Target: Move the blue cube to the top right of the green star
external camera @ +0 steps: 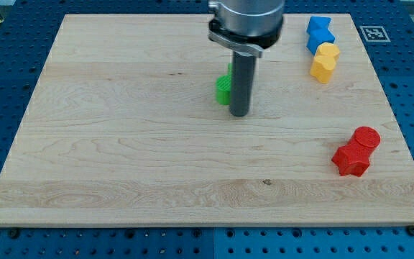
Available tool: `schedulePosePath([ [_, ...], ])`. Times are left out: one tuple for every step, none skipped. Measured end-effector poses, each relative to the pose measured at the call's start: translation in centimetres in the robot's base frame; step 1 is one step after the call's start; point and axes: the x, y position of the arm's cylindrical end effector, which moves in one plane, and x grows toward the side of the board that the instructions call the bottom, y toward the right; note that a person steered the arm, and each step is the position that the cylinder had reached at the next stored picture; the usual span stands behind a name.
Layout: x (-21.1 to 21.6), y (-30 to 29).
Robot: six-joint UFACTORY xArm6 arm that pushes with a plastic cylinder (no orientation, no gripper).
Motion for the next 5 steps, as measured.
schedulePosePath([
  [0.9, 5.4],
  [0.9, 12.9],
  [-0.8, 21.4],
  [-7.2, 25.7],
  [-14.4, 24.4],
])
